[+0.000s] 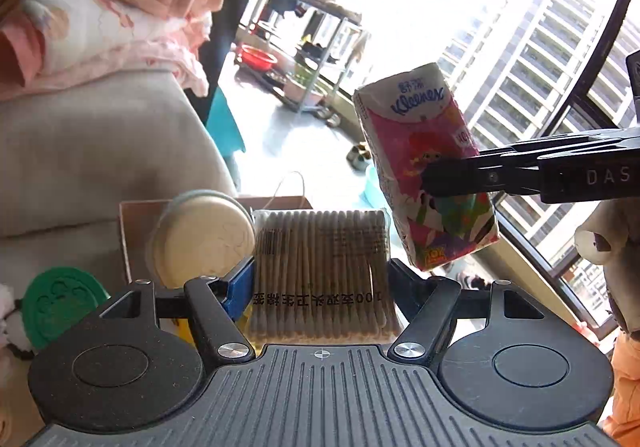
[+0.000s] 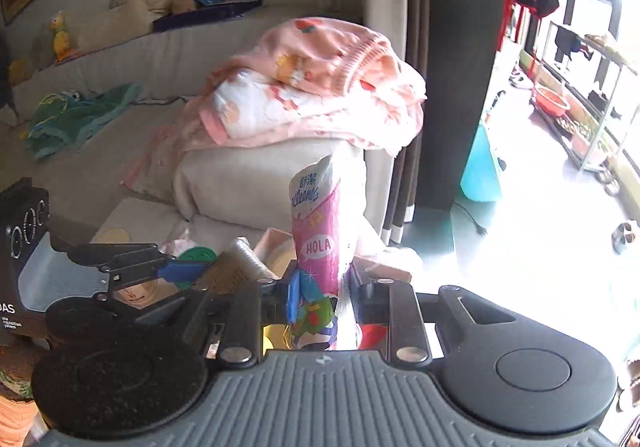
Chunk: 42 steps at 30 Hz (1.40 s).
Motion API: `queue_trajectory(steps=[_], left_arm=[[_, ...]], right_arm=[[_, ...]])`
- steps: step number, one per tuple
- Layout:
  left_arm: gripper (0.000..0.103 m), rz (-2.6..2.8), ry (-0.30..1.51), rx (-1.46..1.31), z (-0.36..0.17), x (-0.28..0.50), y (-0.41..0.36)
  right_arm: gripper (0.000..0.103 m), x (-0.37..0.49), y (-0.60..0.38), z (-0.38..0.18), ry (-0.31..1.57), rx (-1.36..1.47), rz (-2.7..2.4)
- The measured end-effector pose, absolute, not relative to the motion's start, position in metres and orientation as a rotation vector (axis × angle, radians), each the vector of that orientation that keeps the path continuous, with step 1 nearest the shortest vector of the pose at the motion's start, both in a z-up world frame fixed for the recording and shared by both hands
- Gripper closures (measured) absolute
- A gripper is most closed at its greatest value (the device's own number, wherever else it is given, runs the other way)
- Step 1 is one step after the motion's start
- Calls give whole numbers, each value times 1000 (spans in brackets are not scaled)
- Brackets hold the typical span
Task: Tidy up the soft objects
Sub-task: 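Carry the Kleenex and swab packs into the pink box and open both tools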
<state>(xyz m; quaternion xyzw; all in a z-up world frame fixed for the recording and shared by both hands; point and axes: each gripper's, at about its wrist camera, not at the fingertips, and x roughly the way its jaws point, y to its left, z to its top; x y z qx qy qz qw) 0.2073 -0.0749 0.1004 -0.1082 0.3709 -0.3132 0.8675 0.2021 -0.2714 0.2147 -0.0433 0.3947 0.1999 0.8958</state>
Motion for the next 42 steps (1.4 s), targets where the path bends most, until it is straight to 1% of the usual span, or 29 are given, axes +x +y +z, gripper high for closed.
queue_trajectory(steps=[3, 5, 6, 11, 16, 17, 18, 19, 21, 22, 23, 24, 25, 27, 30, 32, 33, 34, 35, 36, 38, 42], left_arm=[[25, -538, 861, -100, 69, 230, -96], [20, -478, 845, -26, 59, 236, -99], [22, -473, 841, -20, 59, 236, -98], [25, -473, 762, -27, 81, 219, -77], [27, -456, 686, -46, 103, 205, -60], [35, -468, 694, -48, 104, 203, -60], [49, -482, 712, -46, 102, 202, -61], [55, -491, 735, -35, 100, 201, -64], [67, -461, 740, 49, 91, 201, -74], [70, -451, 730, 81, 90, 198, -75], [73, -447, 725, 97, 88, 198, -76], [73, -448, 726, 104, 87, 199, -78], [73, -449, 728, 106, 85, 200, -79], [72, -447, 732, 106, 83, 202, -79], [72, -442, 740, 70, 76, 211, -76], [72, -440, 739, 41, 72, 214, -72], [71, -442, 740, 33, 71, 215, -70], [71, -448, 740, 27, 70, 215, -69], [70, -453, 741, 20, 69, 216, -67], [69, -457, 744, 8, 68, 217, -65], [68, -458, 759, -38, 67, 220, -60], [68, -457, 773, -129, 69, 218, -47]], right_arm=[[79, 210, -288, 189, 871, -32, 405], [79, 215, -294, 164, 918, -3, 406], [79, 219, -294, 152, 943, 8, 405], [79, 241, -283, 108, 1022, 51, 414], [79, 263, -275, 85, 1038, 135, 444], [79, 267, -274, 82, 1044, 158, 455], [79, 270, -272, 77, 1051, 183, 468], [79, 273, -272, 76, 1059, 209, 485], [77, 271, -271, 77, 1052, 203, 480], [75, 267, -270, 80, 1039, 174, 480], [75, 262, -272, 85, 1022, 141, 477], [71, 256, -272, 90, 1000, 108, 468], [62, 250, -273, 97, 975, 79, 457], [55, 236, -278, 113, 893, 49, 444], [55, 223, -286, 126, 800, 69, 391], [56, 219, -288, 121, 789, 97, 374], [61, 218, -287, 115, 798, 105, 379], [70, 218, -284, 106, 822, 114, 392], [73, 217, -282, 96, 849, 120, 394], [75, 218, -278, 84, 883, 125, 392], [75, 215, -274, 71, 871, 115, 352], [74, 205, -274, 77, 852, 117, 358]])
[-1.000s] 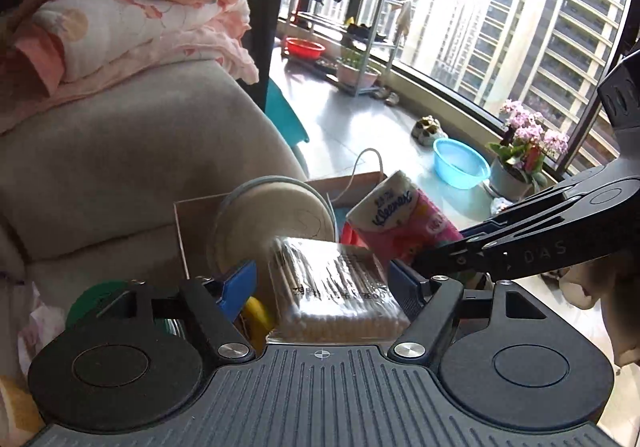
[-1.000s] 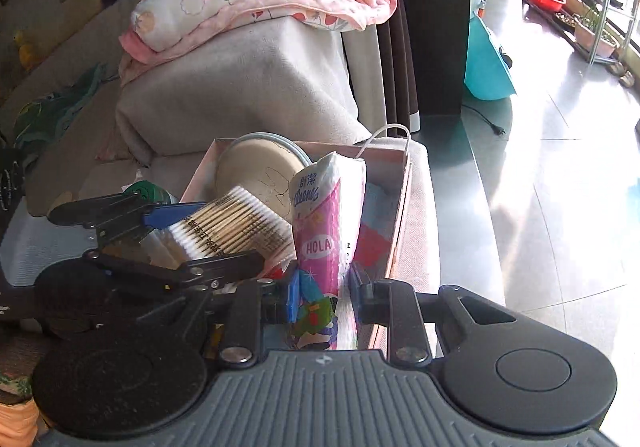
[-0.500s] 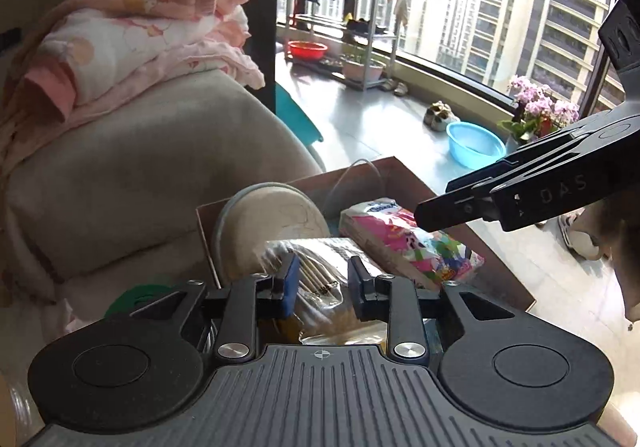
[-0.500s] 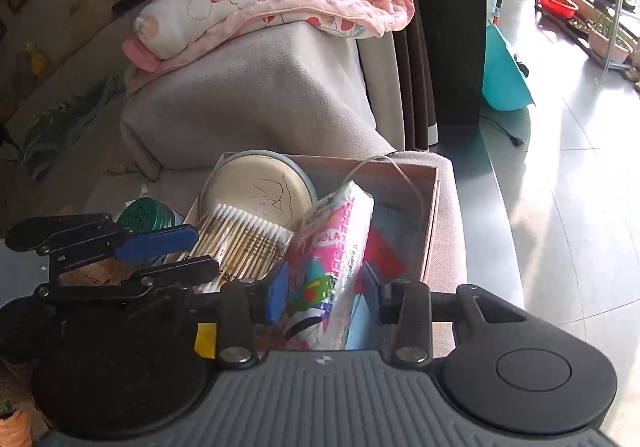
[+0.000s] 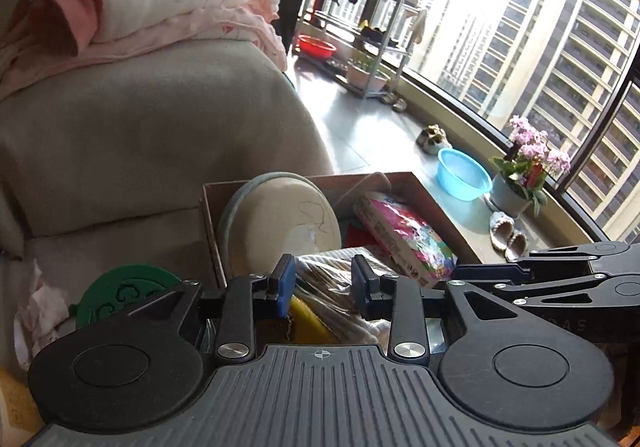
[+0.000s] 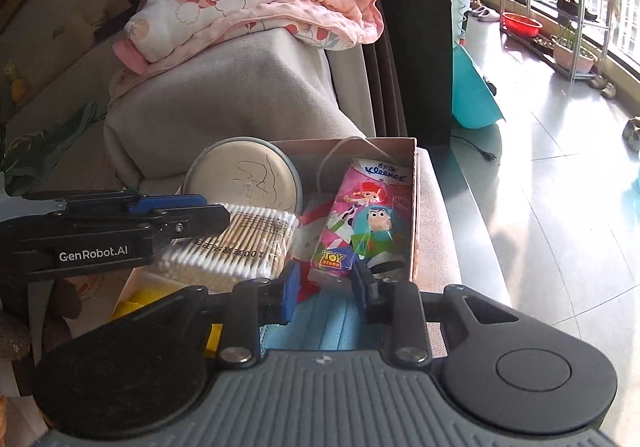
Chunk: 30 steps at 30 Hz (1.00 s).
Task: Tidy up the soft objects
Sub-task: 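Carry the Kleenex and swab packs into the pink box and open both tools, then grasp the crumpled pink tissue on the cushion with the left tool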
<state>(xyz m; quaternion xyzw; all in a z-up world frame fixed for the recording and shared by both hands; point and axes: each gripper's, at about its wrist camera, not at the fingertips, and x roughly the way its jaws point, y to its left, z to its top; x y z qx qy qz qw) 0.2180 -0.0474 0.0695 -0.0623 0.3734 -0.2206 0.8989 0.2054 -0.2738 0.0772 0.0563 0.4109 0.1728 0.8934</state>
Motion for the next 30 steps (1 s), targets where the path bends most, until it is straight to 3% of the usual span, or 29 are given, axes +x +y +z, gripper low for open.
queue_trajectory(steps=[7, 10, 13, 18, 30], left_arm=[[69, -491, 756, -88, 123, 199, -14], [68, -430, 842, -2, 142, 206, 7], [69, -324, 964, -26, 149, 225, 40], [69, -189, 1149, -126, 129, 270, 87], [65, -77, 1476, 159, 49, 335, 64]], right_arm=[[71, 155, -266, 102, 726, 9, 360], [55, 131, -261, 109, 678, 1, 396], [45, 111, -253, 113, 634, 8, 453], [45, 99, -226, 107, 628, -19, 549], [45, 102, -211, 91, 671, -54, 578]])
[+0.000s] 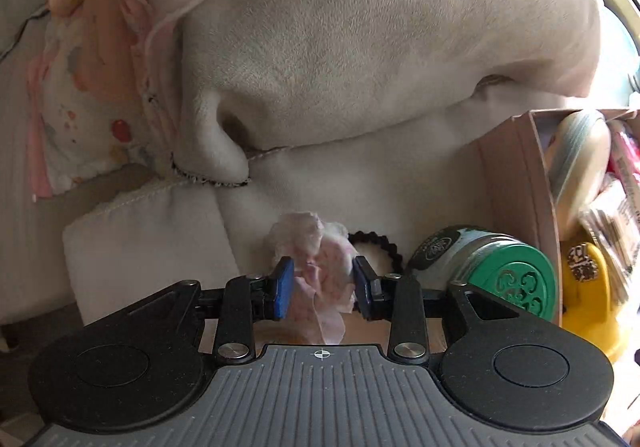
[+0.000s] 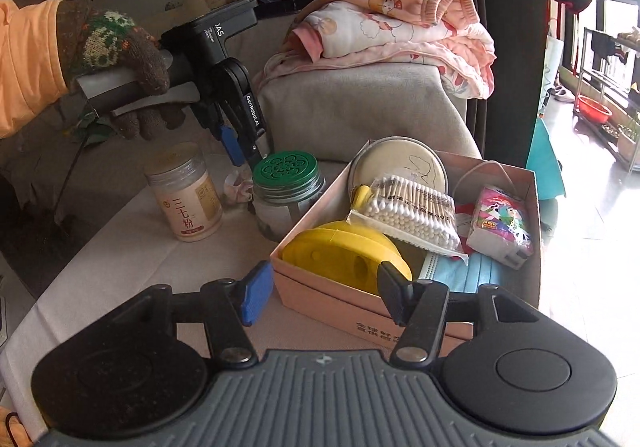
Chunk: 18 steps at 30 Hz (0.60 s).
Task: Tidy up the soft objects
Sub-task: 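Grasp the crumpled pink tissue on the cushion with the left tool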
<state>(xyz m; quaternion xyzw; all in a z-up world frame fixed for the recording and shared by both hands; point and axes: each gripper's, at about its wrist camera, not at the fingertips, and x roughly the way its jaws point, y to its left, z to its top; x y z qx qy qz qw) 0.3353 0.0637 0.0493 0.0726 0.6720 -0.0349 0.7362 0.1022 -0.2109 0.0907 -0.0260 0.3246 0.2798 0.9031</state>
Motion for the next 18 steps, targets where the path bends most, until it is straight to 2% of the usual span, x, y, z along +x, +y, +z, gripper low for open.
queue_trajectory(steps=[3, 7, 9, 12, 18], left_arm=[[64, -45, 1537, 217, 30, 343, 66], [64, -92, 1564, 154, 22, 348, 78], [74, -136, 1540, 118, 24, 347, 82], [82, -182, 1493, 40, 32, 336, 98], [85, -208, 1331, -127, 70, 306, 151]], right_arm=[[45, 101, -212, 90, 677, -57, 573], [45, 99, -213, 88, 686, -76, 570], [45, 101, -211, 88, 694, -83, 560], [45, 106, -208, 92, 695, -82, 548], [45, 121, -186, 126, 671, -108, 535]])
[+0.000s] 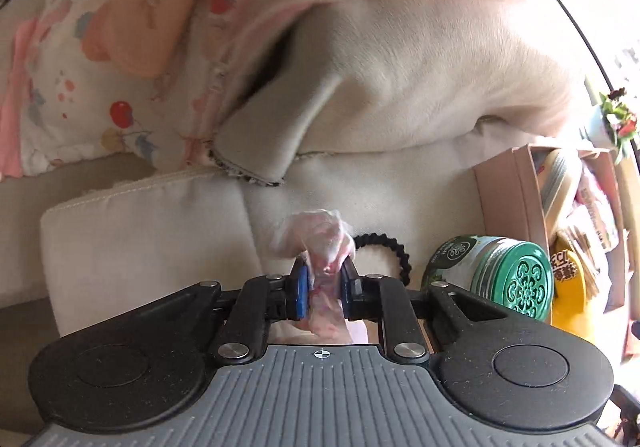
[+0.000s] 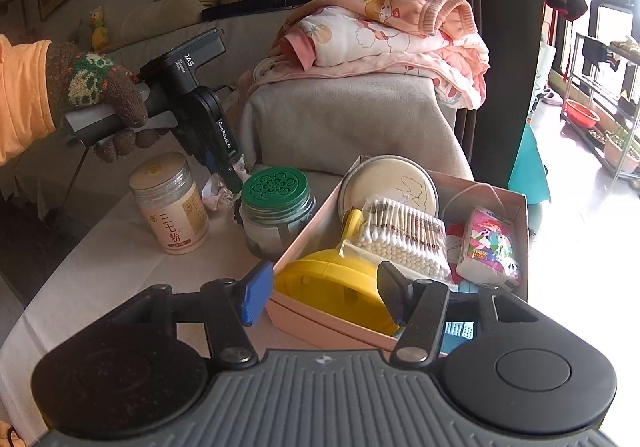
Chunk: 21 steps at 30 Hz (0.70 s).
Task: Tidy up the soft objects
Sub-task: 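Grasp the crumpled pink tissue on the cushion with the left tool, then grasp the black beaded hair tie with the right tool while the left tool holds the tissue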
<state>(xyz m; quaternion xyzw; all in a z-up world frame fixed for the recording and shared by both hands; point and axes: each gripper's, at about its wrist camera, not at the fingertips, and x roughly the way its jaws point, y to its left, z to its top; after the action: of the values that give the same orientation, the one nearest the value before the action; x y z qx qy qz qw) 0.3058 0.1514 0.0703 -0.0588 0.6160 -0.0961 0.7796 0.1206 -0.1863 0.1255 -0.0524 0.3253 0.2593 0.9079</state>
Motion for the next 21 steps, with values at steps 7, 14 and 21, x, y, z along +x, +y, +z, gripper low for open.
queue_trajectory(steps=[7, 14, 21], left_arm=[[85, -145, 1123, -314, 106, 259, 228], [85, -99, 968, -274, 106, 197, 272], [85, -193, 989, -249, 80, 140, 264]], right_arm=[[45, 199, -115, 174, 829, -29, 610], [88, 292, -14, 142, 1164, -20, 596], [88, 332, 56, 73, 1382, -159, 512]])
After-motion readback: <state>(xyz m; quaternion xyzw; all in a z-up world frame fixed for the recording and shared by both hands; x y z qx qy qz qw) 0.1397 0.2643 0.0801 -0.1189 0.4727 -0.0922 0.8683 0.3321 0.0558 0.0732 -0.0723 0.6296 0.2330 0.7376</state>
